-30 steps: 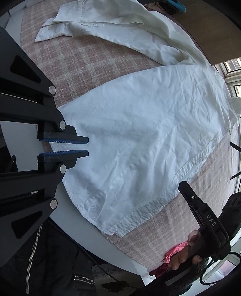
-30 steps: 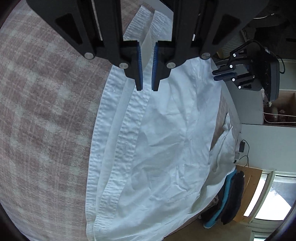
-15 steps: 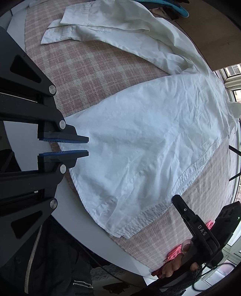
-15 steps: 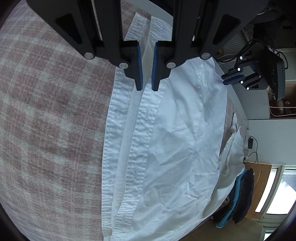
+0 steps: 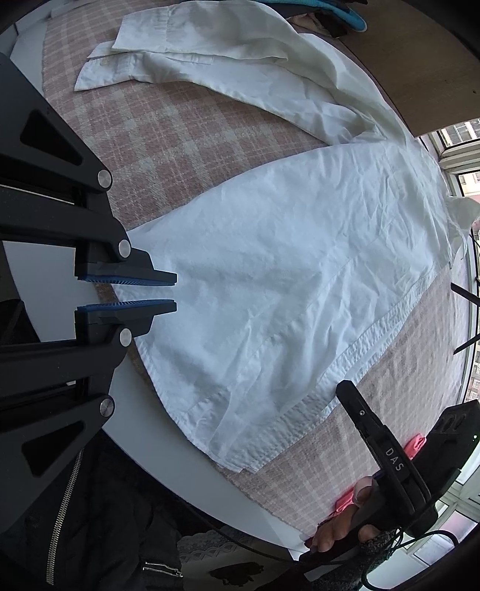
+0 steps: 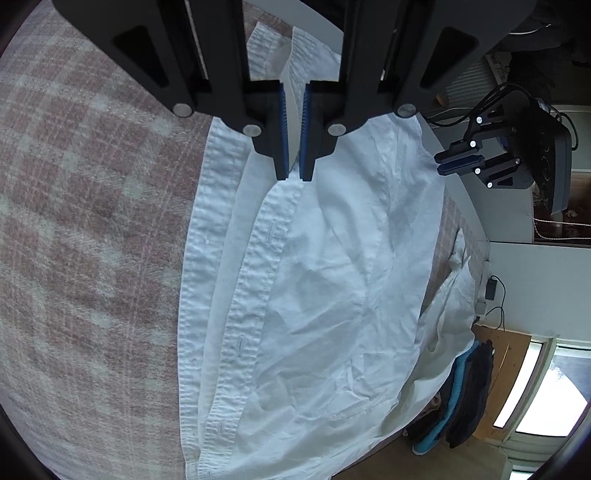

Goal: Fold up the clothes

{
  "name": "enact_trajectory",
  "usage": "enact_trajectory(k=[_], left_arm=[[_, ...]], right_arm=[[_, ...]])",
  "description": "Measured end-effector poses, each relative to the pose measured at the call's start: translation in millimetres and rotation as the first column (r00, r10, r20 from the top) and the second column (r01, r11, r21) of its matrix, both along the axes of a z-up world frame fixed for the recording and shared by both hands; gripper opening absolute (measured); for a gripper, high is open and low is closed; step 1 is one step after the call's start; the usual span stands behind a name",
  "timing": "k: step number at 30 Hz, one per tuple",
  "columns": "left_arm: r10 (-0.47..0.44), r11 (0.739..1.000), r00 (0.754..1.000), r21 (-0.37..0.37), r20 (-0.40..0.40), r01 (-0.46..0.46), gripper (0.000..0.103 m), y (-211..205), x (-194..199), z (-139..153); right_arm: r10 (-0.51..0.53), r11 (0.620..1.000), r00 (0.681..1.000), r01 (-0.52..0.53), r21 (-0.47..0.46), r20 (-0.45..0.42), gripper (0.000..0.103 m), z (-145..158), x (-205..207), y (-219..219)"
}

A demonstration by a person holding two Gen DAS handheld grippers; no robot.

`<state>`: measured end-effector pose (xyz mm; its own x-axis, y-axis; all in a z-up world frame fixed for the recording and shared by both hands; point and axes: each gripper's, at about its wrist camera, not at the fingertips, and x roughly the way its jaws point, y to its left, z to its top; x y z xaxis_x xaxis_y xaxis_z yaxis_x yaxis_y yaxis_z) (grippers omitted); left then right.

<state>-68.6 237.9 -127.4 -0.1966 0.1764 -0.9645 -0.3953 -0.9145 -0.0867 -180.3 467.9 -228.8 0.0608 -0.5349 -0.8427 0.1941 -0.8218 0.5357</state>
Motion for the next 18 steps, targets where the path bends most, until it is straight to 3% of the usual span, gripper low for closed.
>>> enact_trajectory(k=[18], left_arm=[[0.009,1.0,1.0,-0.004,-0.005,-0.009,0.008,-3.3,-2.3,0.7]], right_arm=[[-0.016,0.999,0.997,0.019,0.043,-0.069,0.005,12.5,-4.6,8.9]])
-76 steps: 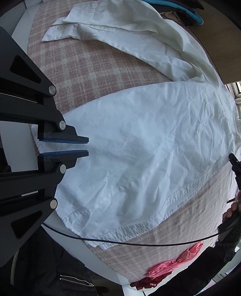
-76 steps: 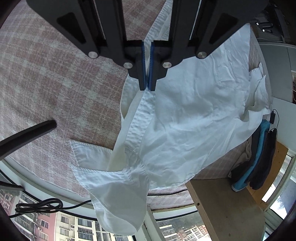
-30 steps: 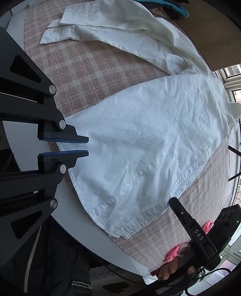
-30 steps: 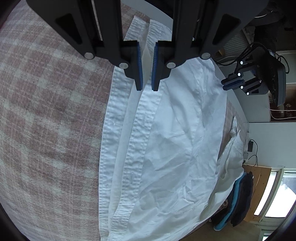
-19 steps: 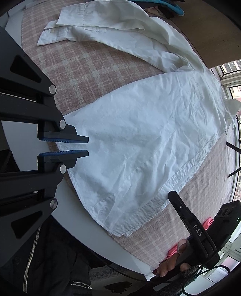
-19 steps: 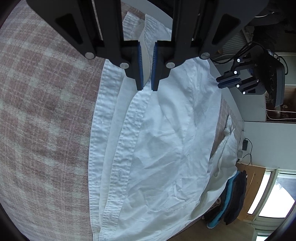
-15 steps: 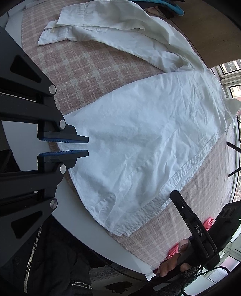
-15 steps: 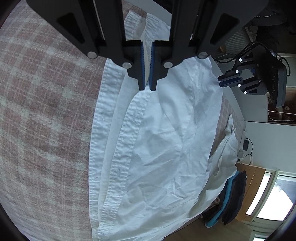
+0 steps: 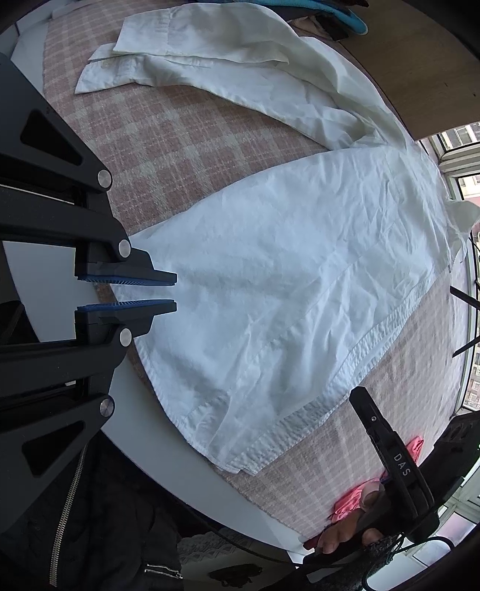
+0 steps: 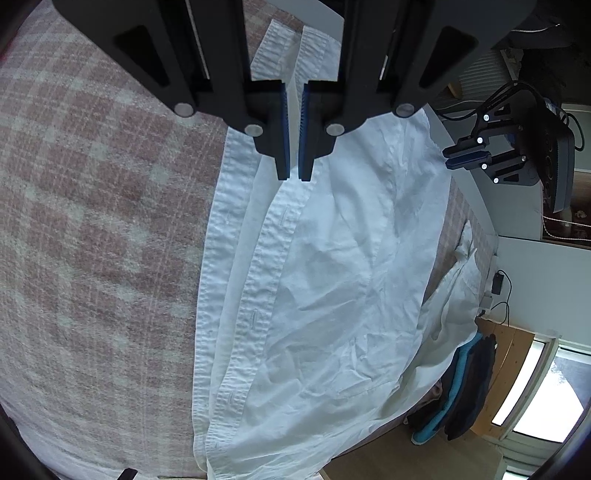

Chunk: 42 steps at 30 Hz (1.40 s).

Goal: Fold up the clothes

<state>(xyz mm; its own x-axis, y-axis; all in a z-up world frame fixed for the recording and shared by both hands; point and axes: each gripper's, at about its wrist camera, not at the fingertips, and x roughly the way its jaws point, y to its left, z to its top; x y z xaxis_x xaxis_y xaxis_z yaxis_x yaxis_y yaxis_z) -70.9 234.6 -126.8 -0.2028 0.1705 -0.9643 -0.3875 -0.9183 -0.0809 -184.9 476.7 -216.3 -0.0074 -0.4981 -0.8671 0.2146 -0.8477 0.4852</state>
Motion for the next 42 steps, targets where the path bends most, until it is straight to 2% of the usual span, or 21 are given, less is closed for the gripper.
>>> enact_trajectory(k=[5,7,9,11,15,25,26,27,31,35,38,42], left_arm=[[-0.001,1.0,1.0,0.002,0.0,0.001,0.008,3.1,-0.7,-3.3],[-0.002,1.0,1.0,0.004,0.001,0.002,0.008,2.9,-0.7,-3.5],[-0.001,1.0,1.0,0.004,0.002,0.001,0.008,3.2,-1.0,-4.3],[-0.002,1.0,1.0,0.004,0.0,0.002,0.008,4.1,-1.7,-4.3],[-0.004,1.0,1.0,0.004,-0.003,0.004,0.008,5.1,-2.8,-3.0],[-0.001,1.0,1.0,0.004,-0.004,0.001,0.008,5.9,-3.7,-2.7],[0.0,1.0,1.0,0.004,-0.002,0.0,0.008,5.6,-3.5,-2.9],[0.002,1.0,1.0,0.004,-0.001,-0.002,0.008,5.3,-3.3,-3.0],[0.003,1.0,1.0,0.004,0.003,-0.003,0.008,5.4,-3.4,-3.7],[0.0,1.0,1.0,0.005,0.007,0.0,0.008,6.7,-4.5,-4.6],[-0.004,1.0,1.0,0.0,0.007,0.004,0.008,9.4,-7.6,-5.4],[-0.012,1.0,1.0,0.005,-0.001,0.012,0.008,13.5,-7.4,-1.2]], right_arm=[[-0.021,1.0,1.0,0.021,0.0,-0.001,0.005,3.4,1.4,7.4],[-0.024,1.0,0.999,0.024,-0.002,0.027,0.007,1.4,1.9,8.9],[-0.025,1.0,0.998,0.026,-0.009,0.056,0.017,-2.1,2.9,9.3],[-0.028,0.999,0.997,0.029,-0.021,0.067,0.023,-4.0,4.1,8.4],[-0.024,0.998,0.997,0.028,-0.051,0.073,0.024,-2.7,5.8,2.6],[0.005,0.999,0.998,-0.002,-0.045,0.065,0.023,-15.8,-0.3,-15.2],[0.005,0.999,0.998,-0.002,-0.051,0.06,0.01,-16.6,-0.3,-15.6],[0.005,0.998,0.998,-0.002,-0.059,0.057,0.003,-16.4,0.0,-15.0],[-0.028,0.997,1.0,0.028,-0.068,0.01,0.003,-3.8,4.0,-4.3],[-0.032,0.998,0.999,0.033,-0.049,0.013,0.003,1.9,8.1,4.3],[-0.028,0.999,0.999,0.029,-0.033,0.019,0.003,-5.2,7.3,3.9],[-0.047,0.999,0.997,0.048,-0.013,0.055,0.012,-14.7,3.5,5.1]])
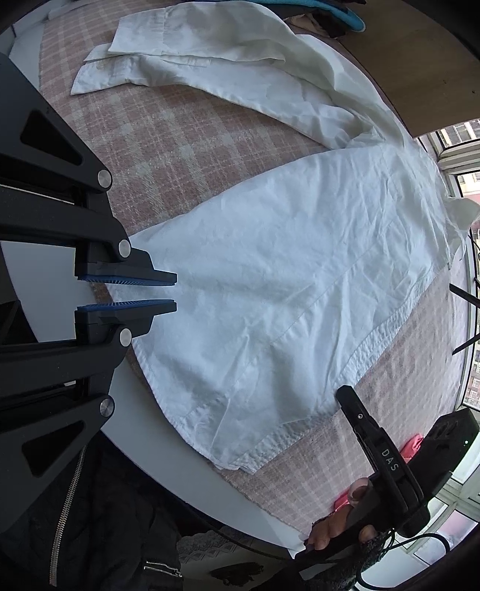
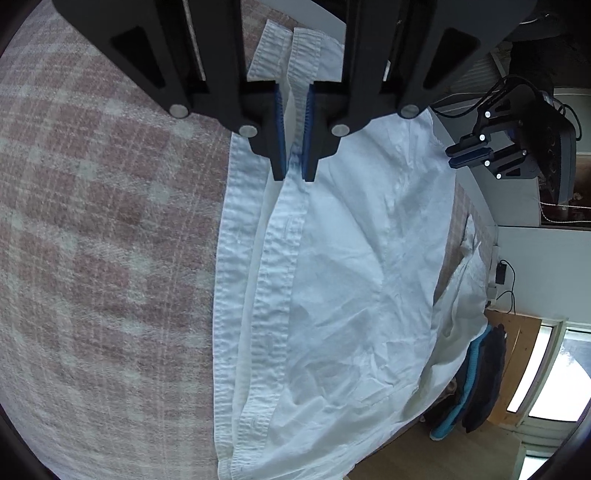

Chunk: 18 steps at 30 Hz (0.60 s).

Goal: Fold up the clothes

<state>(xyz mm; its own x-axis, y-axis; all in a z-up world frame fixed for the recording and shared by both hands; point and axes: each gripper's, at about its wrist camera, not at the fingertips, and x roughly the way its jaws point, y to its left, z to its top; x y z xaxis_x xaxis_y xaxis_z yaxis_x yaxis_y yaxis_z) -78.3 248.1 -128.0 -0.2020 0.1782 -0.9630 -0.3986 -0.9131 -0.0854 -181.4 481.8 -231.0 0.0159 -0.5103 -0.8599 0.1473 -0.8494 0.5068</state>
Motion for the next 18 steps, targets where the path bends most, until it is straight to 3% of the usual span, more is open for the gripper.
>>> enact_trajectory(k=[4,8,18], left_arm=[[-0.019,1.0,1.0,0.0,-0.007,0.019,0.008,3.3,2.3,3.2],[-0.028,1.0,1.0,0.002,-0.009,0.028,0.008,12.5,3.9,5.8],[-0.011,1.0,1.0,0.004,-0.012,0.011,0.008,15.2,9.5,9.4]], right_arm=[[0.001,1.0,0.998,0.001,0.03,-0.057,0.032,11.2,-6.0,2.0],[0.011,0.998,0.996,-0.005,0.058,-0.093,0.033,10.7,-25.2,-3.1],[0.036,0.998,0.998,-0.034,0.062,-0.044,0.033,-1.7,-35.8,-9.7]])
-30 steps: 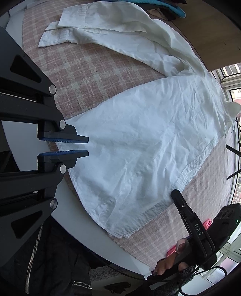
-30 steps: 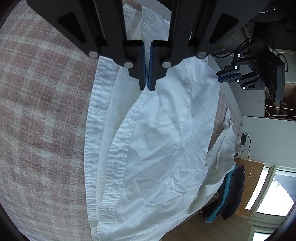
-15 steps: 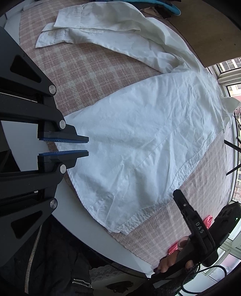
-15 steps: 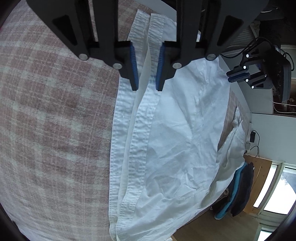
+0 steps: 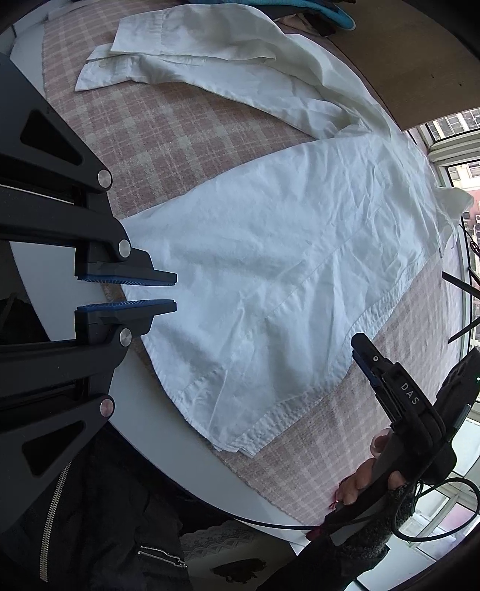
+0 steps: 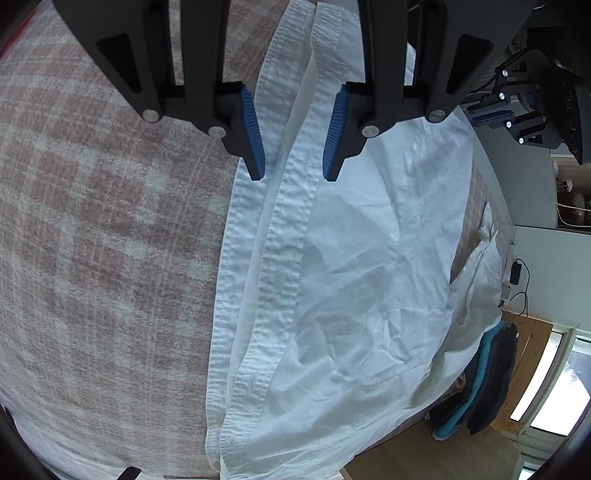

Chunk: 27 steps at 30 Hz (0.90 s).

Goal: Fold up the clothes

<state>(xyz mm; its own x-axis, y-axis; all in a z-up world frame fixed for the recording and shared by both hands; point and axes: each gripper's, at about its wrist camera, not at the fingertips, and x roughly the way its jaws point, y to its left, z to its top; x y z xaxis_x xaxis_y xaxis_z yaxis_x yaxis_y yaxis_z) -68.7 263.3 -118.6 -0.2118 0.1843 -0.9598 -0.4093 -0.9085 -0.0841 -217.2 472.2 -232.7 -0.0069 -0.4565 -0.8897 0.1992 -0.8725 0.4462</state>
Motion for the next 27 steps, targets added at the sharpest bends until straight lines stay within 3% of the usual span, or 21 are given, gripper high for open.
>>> enact_trajectory(k=[5,7,8,11,18,24,27], left_arm=[[-0.003,1.0,1.0,0.003,-0.003,0.003,0.008,2.0,2.4,0.9],[-0.004,1.0,1.0,0.003,-0.005,0.004,0.008,2.6,3.4,1.6],[-0.004,1.0,1.0,0.002,-0.006,0.004,0.008,2.9,4.0,1.9],[-0.008,1.0,1.0,0.0,-0.006,0.008,0.008,3.9,6.0,3.2],[-0.056,0.998,0.998,0.016,-0.011,0.056,0.008,20.7,10.7,11.1],[-0.197,0.98,0.98,0.034,-0.004,0.197,0.014,74.0,14.6,2.8],[-0.199,0.979,0.98,0.034,-0.011,0.199,0.014,81.2,6.7,-0.8]], right_arm=[[0.031,1.0,1.0,-0.031,-0.001,0.002,0.032,-1.6,5.4,-6.6],[0.03,0.999,1.0,-0.03,-0.021,0.005,0.02,-6.1,6.6,-6.8],[0.032,0.999,0.999,-0.032,-0.036,0.008,0.005,-7.6,7.3,-6.9],[0.025,0.996,1.0,-0.024,-0.082,0.007,0.003,-4.2,9.7,-5.6],[0.073,0.996,0.994,-0.077,-0.05,-0.078,0.002,43.0,14.8,2.1],[0.082,0.997,0.996,-0.081,0.007,-0.044,0.002,14.3,15.4,-3.4],[0.069,0.998,0.997,-0.069,-0.006,-0.029,0.002,9.4,14.6,3.0]])
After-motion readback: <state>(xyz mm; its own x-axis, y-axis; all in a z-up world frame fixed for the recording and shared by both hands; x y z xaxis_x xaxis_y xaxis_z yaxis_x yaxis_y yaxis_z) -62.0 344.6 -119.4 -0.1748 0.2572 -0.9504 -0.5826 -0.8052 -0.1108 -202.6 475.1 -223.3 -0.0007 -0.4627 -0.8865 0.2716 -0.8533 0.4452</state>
